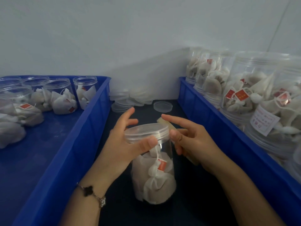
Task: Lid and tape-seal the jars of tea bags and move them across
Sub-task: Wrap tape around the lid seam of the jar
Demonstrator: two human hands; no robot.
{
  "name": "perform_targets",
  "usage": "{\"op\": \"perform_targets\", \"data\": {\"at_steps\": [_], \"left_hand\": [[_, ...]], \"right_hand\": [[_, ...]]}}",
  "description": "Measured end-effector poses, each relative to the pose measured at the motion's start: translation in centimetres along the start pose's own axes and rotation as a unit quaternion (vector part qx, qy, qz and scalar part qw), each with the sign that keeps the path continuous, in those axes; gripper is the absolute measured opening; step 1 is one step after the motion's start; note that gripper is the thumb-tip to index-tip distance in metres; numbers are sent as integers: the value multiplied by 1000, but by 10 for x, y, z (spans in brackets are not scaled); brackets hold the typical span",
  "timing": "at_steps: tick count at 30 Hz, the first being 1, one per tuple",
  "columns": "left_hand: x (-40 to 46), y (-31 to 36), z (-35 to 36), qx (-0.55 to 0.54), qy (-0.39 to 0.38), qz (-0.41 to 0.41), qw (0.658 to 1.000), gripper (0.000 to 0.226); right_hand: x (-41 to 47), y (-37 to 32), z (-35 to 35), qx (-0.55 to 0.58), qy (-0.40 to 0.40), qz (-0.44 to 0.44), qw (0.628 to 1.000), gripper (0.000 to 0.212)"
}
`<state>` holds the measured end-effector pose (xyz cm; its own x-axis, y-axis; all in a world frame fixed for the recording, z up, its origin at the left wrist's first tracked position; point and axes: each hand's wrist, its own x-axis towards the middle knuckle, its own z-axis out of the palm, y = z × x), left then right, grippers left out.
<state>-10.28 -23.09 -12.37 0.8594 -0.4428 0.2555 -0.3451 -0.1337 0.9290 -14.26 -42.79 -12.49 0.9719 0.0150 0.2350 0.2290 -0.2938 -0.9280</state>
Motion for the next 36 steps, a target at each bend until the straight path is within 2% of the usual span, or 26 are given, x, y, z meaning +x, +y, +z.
{"op": "perform_targets", "data": {"at_steps": [2,3,6,9,11,12,15,17,20,23,28,32,36], "left_hand": [[-4,7,-5,35,-6,18,999,91],[-4,11,-8,53,-10,28,998,91],[-2,22,-8,167,-24,27,985,110],[8,28,0,351,-9,-9,936,125],[15,27,3,450,1,-19,893,121],[18,27,4,465,9,-15,885,116],[18,21,6,440,45,1,897,98],[14,17,8,426,73,-1,902,96],[10,15,14,423,116,-15,898,100],[10,17,24,443,141,-22,885,100],[14,15,32,474,179,-42,861,92],[18,15,34,496,199,-51,844,90],[24,16,33,507,212,-73,832,87]], "right_hand": [[-3,-1,1,1,-4,-8,1000,46],[-5,-3,1,1,-8,-13,1000,47],[-8,-4,8,-8,-13,-16,1000,48],[-5,1,13,-48,1,-11,999,43],[-5,4,14,-78,14,-17,997,40],[-5,4,15,-111,22,-20,993,40],[-6,3,15,-268,56,-56,960,39],[-6,3,16,-343,91,-107,929,44],[-6,8,17,-356,159,-175,904,55],[-5,13,15,-360,200,-192,891,56],[4,18,20,-335,228,-170,898,48],[19,17,22,-324,215,-119,913,36],[34,15,24,-328,197,-110,917,31]]}}
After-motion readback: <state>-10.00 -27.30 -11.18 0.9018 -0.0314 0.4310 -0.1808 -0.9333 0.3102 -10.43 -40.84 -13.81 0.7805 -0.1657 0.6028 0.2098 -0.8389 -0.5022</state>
